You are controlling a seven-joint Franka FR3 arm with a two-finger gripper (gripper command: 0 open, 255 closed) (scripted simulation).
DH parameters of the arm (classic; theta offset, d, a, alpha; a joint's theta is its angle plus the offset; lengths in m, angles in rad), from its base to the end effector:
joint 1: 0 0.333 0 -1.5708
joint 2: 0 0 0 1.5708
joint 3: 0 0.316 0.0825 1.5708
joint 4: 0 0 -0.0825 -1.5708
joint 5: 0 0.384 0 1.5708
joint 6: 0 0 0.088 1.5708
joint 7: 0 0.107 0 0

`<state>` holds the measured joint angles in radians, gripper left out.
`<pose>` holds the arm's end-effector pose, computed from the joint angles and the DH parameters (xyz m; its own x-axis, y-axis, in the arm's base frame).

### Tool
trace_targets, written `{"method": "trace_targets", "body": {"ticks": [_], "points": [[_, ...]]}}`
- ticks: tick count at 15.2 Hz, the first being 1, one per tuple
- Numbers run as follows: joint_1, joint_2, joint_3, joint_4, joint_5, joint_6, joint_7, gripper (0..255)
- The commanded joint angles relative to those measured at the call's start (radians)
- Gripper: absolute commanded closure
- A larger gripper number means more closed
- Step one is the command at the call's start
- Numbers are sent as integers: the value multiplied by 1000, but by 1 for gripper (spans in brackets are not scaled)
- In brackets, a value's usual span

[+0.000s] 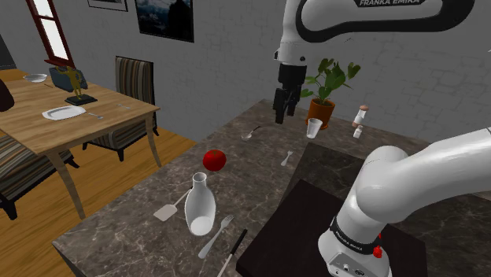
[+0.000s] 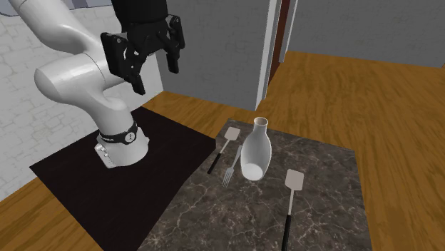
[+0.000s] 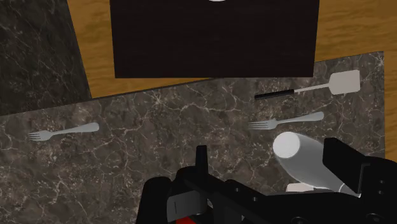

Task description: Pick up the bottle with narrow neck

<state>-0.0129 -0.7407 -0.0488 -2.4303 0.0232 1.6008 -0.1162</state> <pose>0.3164 -0.0200 0.5437 0.9942 0.0694 -0.0822 0.0641 -0.9958 -0.0659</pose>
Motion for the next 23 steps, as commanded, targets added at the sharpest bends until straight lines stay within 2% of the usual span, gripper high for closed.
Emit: {"method": "trace_targets", "body": {"ticks": [1,8,14,19,23], "points": [[0,0,0,0,0,0,0,0],[56,108,124,-61,67,204,120,0],[94,258,231,-59,96,379,224,0],[112,415,317,-18,82,515,323,0],[120,556,380,41,36,609,417,0]]}}
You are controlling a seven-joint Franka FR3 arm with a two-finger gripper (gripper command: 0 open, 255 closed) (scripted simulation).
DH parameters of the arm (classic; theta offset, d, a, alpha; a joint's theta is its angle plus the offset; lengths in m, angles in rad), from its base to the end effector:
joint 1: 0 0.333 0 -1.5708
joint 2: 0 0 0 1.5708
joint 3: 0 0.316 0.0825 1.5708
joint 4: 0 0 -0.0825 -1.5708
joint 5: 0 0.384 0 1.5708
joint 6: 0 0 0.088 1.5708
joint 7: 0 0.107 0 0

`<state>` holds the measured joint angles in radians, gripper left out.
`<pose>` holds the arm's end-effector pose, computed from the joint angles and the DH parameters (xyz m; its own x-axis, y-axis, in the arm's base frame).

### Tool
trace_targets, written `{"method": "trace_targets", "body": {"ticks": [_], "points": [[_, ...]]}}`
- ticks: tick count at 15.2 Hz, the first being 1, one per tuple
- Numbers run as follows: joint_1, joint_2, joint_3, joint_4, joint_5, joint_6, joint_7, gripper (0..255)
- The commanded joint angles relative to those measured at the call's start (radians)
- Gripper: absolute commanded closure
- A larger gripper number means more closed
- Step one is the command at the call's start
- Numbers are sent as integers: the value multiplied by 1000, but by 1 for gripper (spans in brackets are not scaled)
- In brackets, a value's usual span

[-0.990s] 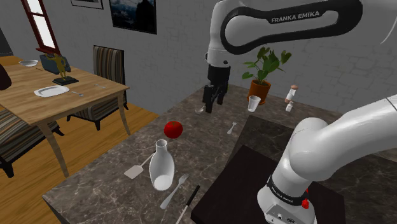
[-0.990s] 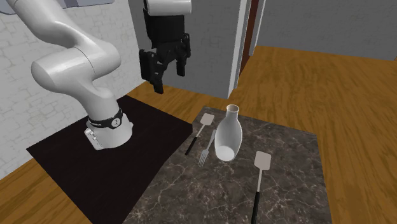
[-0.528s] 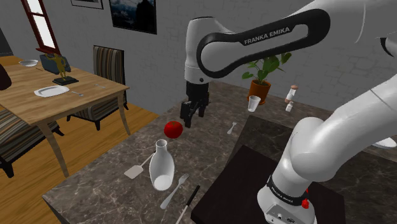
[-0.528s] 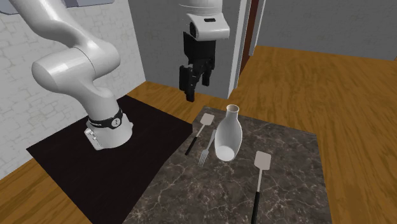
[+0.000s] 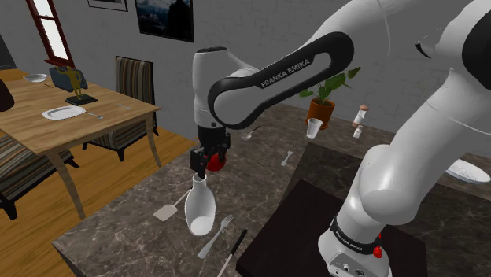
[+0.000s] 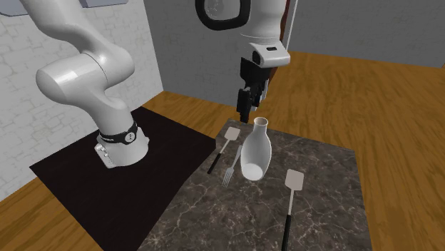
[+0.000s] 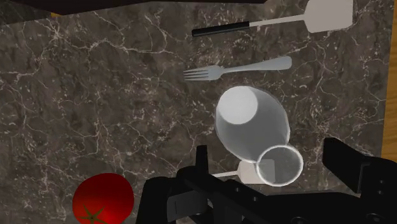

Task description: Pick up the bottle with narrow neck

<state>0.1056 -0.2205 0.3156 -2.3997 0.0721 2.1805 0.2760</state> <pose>0.4206 0.1924 0.3956 0.9954 0.0960 -0.0049 0.0961 -0.9953 0.0109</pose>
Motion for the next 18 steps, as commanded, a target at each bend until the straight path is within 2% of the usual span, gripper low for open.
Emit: {"method": "trace_targets", "body": {"ticks": [1,11,12,18], "points": [[4,73,29,28,-31,50,51,0],[4,164,41,-4,-72,168,91,0],[4,166,42,-3,-73,169,92,255],[4,167,43,-2,-73,170,93,255]]}}
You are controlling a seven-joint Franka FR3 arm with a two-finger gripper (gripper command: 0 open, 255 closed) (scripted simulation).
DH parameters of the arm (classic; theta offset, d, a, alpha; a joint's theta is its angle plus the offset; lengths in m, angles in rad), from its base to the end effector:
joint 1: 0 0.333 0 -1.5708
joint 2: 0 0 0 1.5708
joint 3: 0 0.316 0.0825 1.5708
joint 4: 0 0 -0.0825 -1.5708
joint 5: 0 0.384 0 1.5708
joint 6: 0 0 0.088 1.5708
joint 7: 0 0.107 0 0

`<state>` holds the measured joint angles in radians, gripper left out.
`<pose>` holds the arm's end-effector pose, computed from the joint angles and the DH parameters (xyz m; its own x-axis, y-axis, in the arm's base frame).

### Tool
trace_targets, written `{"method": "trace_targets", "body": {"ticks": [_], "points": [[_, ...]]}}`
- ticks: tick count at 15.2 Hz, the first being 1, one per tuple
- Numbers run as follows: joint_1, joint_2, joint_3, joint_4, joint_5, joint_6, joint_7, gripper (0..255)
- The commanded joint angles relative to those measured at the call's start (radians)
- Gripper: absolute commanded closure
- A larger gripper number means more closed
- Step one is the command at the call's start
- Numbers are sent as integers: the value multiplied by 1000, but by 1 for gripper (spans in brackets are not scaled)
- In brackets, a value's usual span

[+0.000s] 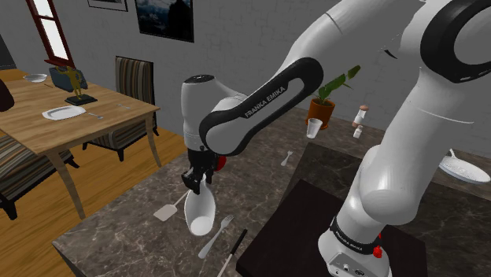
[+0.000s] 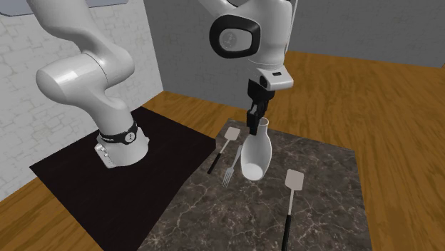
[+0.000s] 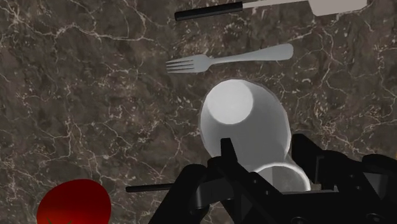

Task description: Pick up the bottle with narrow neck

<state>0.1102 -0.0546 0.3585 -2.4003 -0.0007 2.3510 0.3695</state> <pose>0.4335 0.2193 0.3351 0.9950 0.0991 0.0088 0.0990 -0.9949 0.0177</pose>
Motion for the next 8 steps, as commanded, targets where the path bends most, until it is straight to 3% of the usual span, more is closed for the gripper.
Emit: {"method": "trace_targets", "body": {"ticks": [1,8], "points": [[0,2,0,-2,-1,-1,0,255],[0,-49,-5,24,22,-73,-20,255]]}}
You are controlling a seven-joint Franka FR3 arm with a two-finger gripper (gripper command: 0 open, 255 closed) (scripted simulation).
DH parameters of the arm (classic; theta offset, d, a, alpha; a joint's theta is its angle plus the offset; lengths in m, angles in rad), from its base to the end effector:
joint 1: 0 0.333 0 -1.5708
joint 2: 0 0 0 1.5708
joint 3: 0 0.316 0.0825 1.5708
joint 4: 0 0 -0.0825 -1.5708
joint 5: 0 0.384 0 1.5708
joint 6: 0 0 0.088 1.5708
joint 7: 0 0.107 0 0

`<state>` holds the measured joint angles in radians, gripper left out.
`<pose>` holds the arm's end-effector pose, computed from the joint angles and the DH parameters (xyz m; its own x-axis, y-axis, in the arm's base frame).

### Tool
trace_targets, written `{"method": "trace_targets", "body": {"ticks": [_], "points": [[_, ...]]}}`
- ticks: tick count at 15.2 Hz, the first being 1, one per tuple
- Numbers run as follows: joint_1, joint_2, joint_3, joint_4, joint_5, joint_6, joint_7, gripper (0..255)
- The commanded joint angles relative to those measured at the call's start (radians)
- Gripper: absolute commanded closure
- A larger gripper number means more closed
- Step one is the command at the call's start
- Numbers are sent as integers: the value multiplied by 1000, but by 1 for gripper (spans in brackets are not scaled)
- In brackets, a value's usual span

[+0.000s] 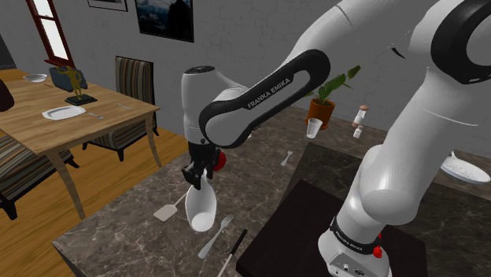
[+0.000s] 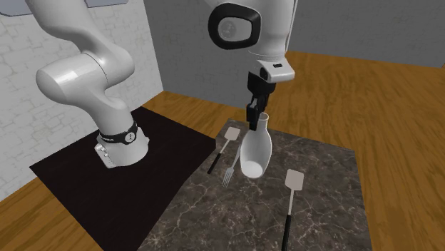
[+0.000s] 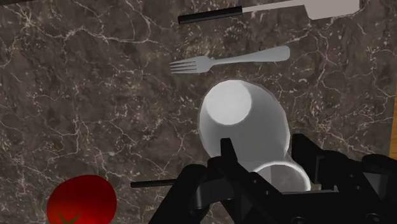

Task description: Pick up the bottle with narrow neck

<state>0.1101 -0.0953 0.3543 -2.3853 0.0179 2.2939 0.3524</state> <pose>0.4324 0.2171 0.3550 0.9951 0.0985 0.0052 0.0984 -0.9950 0.0190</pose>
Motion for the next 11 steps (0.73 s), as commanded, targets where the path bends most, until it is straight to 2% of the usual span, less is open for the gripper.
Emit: {"method": "trace_targets", "body": {"ticks": [1,11], "points": [[1,-17,-1,15,7,-30,-5,255],[3,-84,-11,80,30,-159,-25,255]]}}
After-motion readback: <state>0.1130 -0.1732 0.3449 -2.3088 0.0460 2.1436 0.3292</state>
